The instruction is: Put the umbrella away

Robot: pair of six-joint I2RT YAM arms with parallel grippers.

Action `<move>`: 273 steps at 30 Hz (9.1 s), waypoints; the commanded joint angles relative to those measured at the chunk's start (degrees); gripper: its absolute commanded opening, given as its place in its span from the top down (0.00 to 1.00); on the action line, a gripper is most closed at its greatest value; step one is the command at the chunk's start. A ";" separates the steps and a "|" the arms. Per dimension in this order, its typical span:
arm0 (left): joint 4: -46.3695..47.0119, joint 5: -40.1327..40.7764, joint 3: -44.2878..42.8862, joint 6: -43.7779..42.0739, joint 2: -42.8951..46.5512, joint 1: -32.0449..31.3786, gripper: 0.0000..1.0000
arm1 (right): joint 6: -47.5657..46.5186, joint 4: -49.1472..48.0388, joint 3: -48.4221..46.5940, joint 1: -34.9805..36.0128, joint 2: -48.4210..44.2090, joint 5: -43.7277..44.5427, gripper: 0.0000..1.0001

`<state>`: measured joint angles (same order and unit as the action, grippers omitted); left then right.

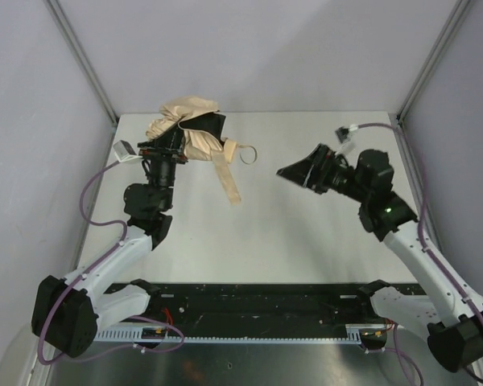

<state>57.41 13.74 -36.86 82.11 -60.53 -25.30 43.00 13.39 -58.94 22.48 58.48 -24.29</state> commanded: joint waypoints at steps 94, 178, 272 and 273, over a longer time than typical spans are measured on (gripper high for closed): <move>14.51 -5.33 -1.57 13.63 0.51 -14.99 1.00 | 34.25 -8.41 -27.74 19.39 37.45 7.83 1.00; -115.95 -16.05 -20.84 -6.41 -17.63 -6.43 1.00 | -39.81 -16.01 -9.98 39.43 31.76 -9.41 1.00; -131.78 -26.82 -36.11 -11.81 -10.51 2.97 1.00 | -48.95 2.39 -10.87 55.47 25.05 3.39 0.25; -131.68 -25.60 -36.50 -11.80 -10.19 2.97 1.00 | -47.47 2.76 -10.64 54.99 21.47 -0.40 0.24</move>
<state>-71.44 -13.93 -69.10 73.10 -72.44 -22.41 -11.07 17.80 -69.38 78.98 95.68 -5.67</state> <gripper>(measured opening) 0.367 0.736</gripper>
